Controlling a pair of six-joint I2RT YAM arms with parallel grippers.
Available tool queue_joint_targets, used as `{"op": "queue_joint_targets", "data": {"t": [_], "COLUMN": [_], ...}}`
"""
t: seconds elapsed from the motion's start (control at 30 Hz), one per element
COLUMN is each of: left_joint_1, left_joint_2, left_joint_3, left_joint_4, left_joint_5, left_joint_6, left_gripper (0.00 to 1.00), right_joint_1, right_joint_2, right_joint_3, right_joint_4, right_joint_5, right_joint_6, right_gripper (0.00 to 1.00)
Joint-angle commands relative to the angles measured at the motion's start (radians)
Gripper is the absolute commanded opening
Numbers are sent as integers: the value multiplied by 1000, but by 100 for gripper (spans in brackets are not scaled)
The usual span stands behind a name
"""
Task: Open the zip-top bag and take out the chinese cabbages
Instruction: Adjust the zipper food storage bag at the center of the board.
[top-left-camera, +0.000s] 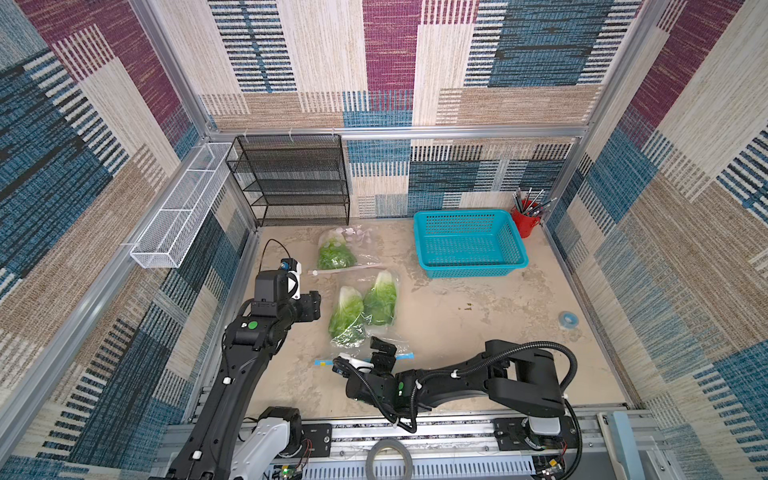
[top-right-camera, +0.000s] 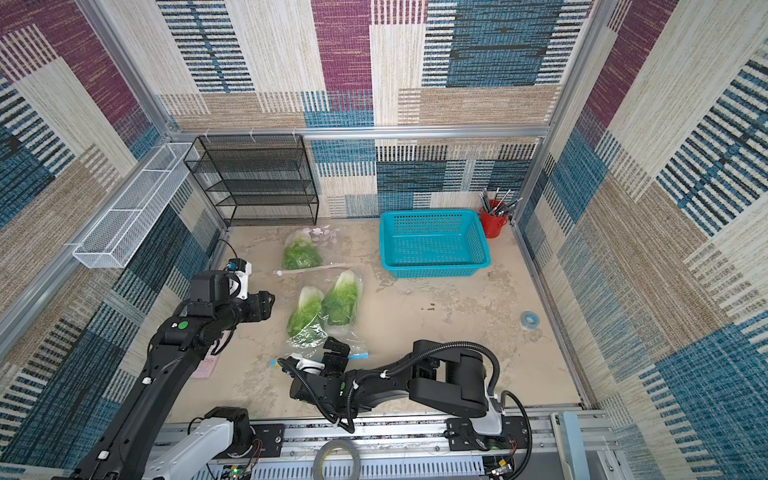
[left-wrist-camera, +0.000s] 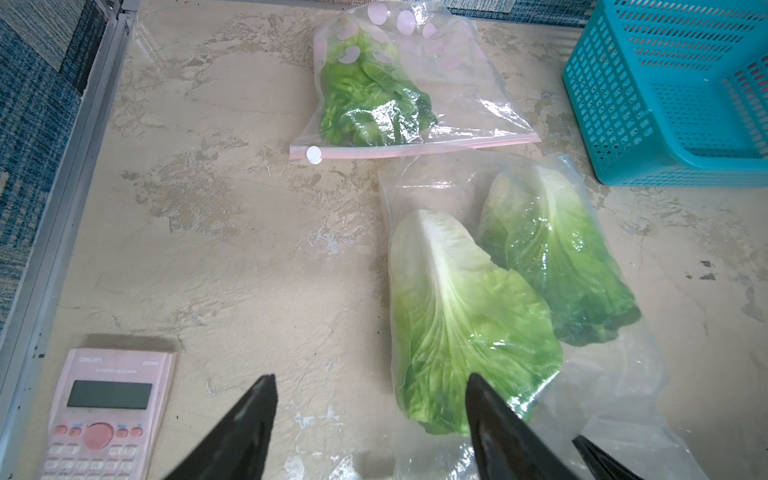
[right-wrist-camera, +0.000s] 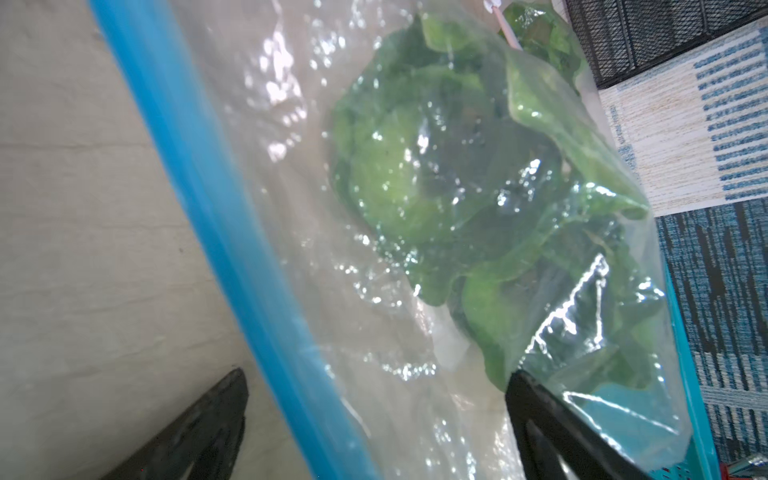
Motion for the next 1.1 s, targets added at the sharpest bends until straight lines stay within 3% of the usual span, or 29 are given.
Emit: {"op": "queue_joint_targets", "data": {"t": [0.0,0.27,0.4,0.53,0.83,1.07], "left_joint_1": [1,1,1,1,1,1], "left_joint_2": [-4,-13,-18,-23,-48,-91], "left_joint_3": [3,4,3,3,3,-8], "left_joint_4": [-4,-3,-4,-3,-2,26], "left_joint_5": [14,19,20,23,44,112], "left_joint_6": [-11,-11,-11,-11,-7,2], "left_gripper": [73,73,73,73,63,50], "right_joint_1": [2,2,3,2,-10,-109], "right_joint_2": [-2,-39,-66,-93,-213,-267], "right_joint_3": [12,18,15,32,39,120], "right_joint_4": [61,58,57,31,0,-134], "right_joint_5": [48,45,25,-20,-263,-504], "right_joint_6": [-26,-48,-53,-53,-84,-47], "right_gripper": [88,45,18,0,0,0]}}
